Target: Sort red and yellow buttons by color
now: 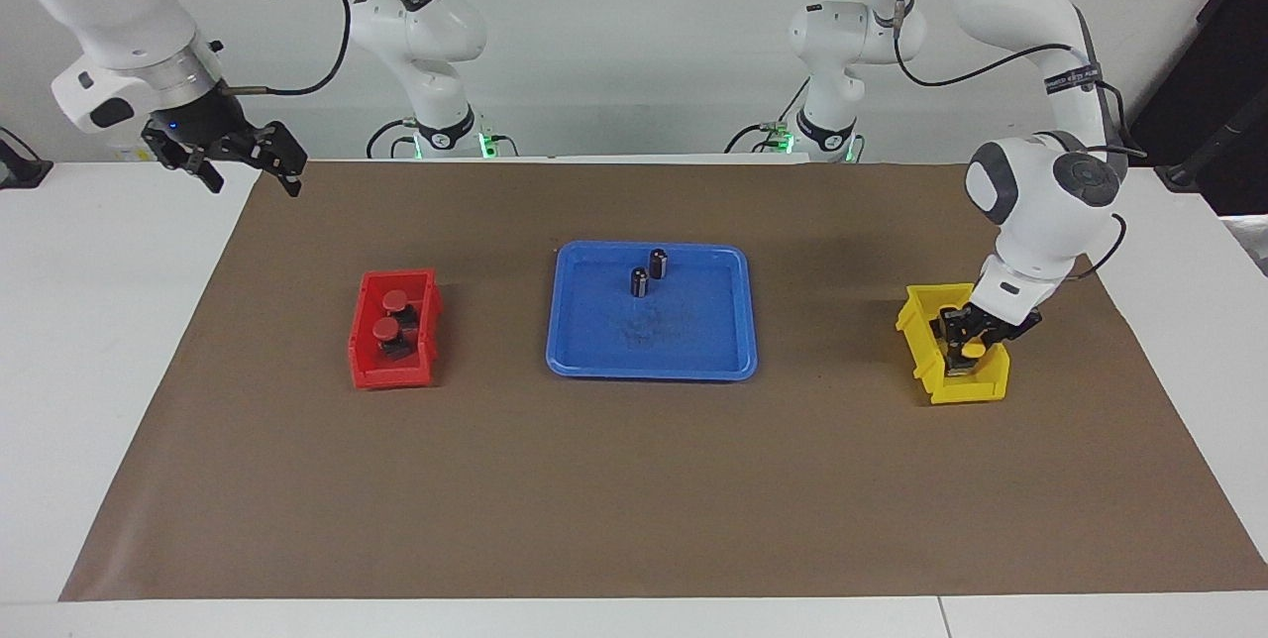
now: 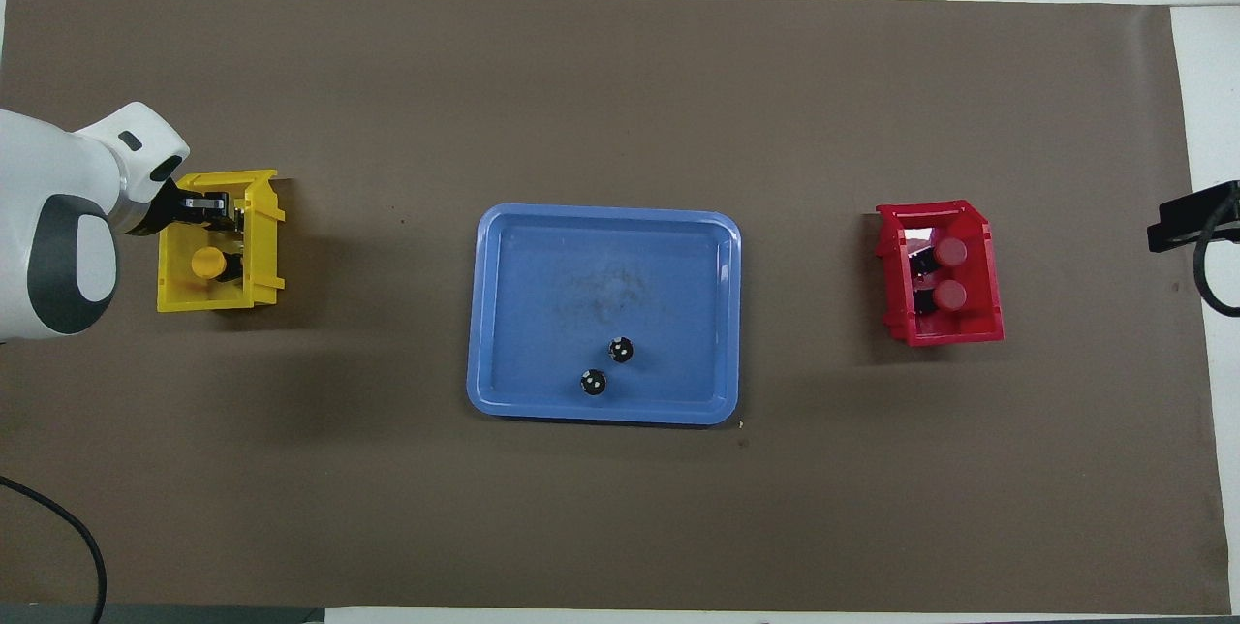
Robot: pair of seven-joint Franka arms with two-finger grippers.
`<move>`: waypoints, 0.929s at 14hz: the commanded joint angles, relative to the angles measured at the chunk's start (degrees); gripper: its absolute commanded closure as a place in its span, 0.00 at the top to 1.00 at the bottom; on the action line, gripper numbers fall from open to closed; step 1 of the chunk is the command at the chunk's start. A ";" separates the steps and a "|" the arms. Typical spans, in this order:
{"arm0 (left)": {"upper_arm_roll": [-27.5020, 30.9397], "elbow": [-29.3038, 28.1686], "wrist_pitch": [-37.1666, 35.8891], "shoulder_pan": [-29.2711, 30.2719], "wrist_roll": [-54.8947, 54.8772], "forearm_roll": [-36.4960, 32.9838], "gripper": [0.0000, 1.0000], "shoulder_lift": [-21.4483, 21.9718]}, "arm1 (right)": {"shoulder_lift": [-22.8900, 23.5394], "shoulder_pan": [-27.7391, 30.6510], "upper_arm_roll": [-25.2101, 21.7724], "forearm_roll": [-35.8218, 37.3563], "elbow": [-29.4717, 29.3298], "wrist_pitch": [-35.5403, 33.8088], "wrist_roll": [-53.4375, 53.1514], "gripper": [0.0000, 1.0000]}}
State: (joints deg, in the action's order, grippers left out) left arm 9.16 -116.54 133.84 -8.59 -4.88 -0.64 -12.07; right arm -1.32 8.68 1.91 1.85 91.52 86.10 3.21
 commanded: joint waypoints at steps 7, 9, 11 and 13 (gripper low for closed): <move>-0.29 -0.71 1.33 -0.46 -1.10 0.46 0.06 -0.06 | 0.01 0.55 0.46 -0.88 -0.20 0.56 0.74 1.00; -0.29 -0.71 1.33 -0.37 -1.27 0.46 0.31 -0.06 | 0.01 0.55 0.55 -0.88 -0.20 0.56 0.65 1.00; -0.29 -0.53 1.33 -0.37 -1.27 0.46 0.42 -0.06 | 0.01 0.55 0.90 -0.88 -0.20 0.56 0.74 1.00; -0.29 -0.44 1.51 -0.37 -1.27 0.46 0.45 -0.15 | 0.01 0.55 0.90 -0.88 -0.20 0.56 0.65 1.00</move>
State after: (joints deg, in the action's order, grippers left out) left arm 8.83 -116.55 134.40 -8.70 -5.24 -0.64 -12.28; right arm -1.32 8.64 2.38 1.85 91.52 86.10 3.21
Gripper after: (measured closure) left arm 0.577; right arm 0.000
